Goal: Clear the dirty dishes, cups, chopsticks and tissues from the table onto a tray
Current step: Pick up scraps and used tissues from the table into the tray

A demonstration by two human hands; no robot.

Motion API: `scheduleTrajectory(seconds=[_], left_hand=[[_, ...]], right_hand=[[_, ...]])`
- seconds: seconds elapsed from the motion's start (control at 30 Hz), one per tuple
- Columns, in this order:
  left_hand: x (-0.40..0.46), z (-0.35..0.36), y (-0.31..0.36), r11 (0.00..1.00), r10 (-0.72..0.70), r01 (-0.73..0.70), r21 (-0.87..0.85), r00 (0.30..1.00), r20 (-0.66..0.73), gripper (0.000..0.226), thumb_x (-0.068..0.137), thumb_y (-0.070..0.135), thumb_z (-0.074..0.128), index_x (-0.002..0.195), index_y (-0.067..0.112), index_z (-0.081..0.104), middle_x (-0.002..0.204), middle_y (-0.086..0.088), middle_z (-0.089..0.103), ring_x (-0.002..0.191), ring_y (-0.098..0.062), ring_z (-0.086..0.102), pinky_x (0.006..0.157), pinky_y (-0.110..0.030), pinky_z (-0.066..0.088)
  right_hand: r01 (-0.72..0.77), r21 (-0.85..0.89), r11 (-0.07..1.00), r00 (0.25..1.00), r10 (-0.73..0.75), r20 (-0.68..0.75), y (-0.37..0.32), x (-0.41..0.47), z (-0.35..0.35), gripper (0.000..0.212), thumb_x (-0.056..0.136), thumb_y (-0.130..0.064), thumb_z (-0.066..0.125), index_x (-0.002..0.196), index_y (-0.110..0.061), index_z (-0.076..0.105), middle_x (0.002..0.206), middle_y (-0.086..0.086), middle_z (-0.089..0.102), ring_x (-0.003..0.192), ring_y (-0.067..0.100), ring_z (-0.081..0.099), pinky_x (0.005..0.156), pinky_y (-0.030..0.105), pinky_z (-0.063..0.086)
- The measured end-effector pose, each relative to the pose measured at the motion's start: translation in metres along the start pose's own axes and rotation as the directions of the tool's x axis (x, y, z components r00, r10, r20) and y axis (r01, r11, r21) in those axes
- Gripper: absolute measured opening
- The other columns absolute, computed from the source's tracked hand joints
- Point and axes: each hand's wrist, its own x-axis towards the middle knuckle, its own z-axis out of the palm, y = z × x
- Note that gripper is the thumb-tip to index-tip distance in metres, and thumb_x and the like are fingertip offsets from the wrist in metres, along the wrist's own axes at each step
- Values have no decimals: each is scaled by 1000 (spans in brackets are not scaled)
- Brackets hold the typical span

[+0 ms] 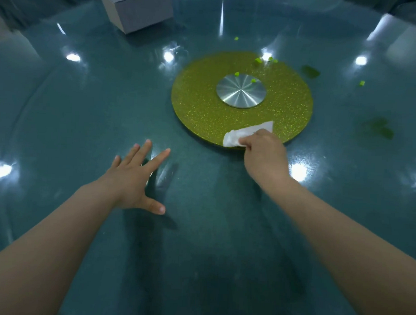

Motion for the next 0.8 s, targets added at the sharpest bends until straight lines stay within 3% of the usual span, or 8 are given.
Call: scheduleTrajectory(seconds=[0.1, 0.2, 0.33, 0.47, 0.53, 0.7, 0.8], left_hand=[[0, -2, -1, 1000, -7, 7, 2, 1000, 9, 130, 48, 78, 69, 116, 59, -41, 151, 2, -37, 141, -22, -29, 114, -51, -3], [0, -5, -1, 1000, -9, 9, 0, 1000, 8, 132, 50, 76, 70, 118, 56, -40, 151, 2, -37, 141, -22, -27, 115, -51, -2], [-2, -7, 0, 1000, -15, 15, -4, 1000, 22, 132, 51, 74, 71, 121, 54, -39, 150, 2, -38, 141, -21, -28, 115, -51, -3], [-4, -7, 3, 1000, -13, 14, -13, 1000, 21, 132, 52, 74, 71, 122, 54, -38, 150, 2, -38, 141, -21, -29, 115, -51, -3], [-3, -6, 4, 1000, -16, 16, -10, 1000, 25, 131, 51, 75, 71, 120, 55, -39, 150, 2, -38, 141, -22, -29, 115, -51, -3], [-2, -1, 7, 1000, -17, 18, -9, 1000, 16, 130, 49, 79, 68, 119, 55, -40, 150, 0, -38, 141, -24, -29, 114, -54, -2], [-3, 3, 9, 999, -18, 18, -31, 1000, 0, 134, 48, 78, 69, 123, 53, -39, 150, 0, -38, 141, -25, -29, 114, -55, -2]], right_hand=[[190, 75, 979, 978, -195, 67, -25, -41, 0, 36, 75, 6, 58, 101, -13, 75, 91, 14, 65, 84, 37, 58, 68, 35, 48], [358, 214, 909, 920, -383, 87, -42, -87, -2, 39, 57, 16, 68, 85, -10, 77, 75, 10, 65, 66, 34, 61, 53, 37, 54], [468, 276, 840, 853, -511, 109, -42, -99, -9, 44, 56, 20, 70, 87, -10, 78, 72, 6, 65, 63, 30, 60, 55, 30, 54], [396, 213, 893, 884, -434, 175, -47, -54, -8, 36, 76, 10, 60, 100, -12, 76, 89, 16, 68, 86, 35, 62, 74, 37, 53], [341, 122, 932, 916, -358, 182, -48, -16, 4, 41, 86, 5, 51, 113, -20, 71, 103, 13, 67, 97, 32, 59, 81, 33, 48], [74, 110, 991, 986, -89, 143, -54, 60, 15, 29, 90, -6, 49, 109, -14, 70, 109, 12, 65, 104, 30, 59, 78, 28, 40], [10, 44, 999, 987, -17, 163, -64, 59, 20, 31, 91, -8, 50, 117, -13, 67, 114, 10, 62, 104, 29, 59, 76, 29, 41]])
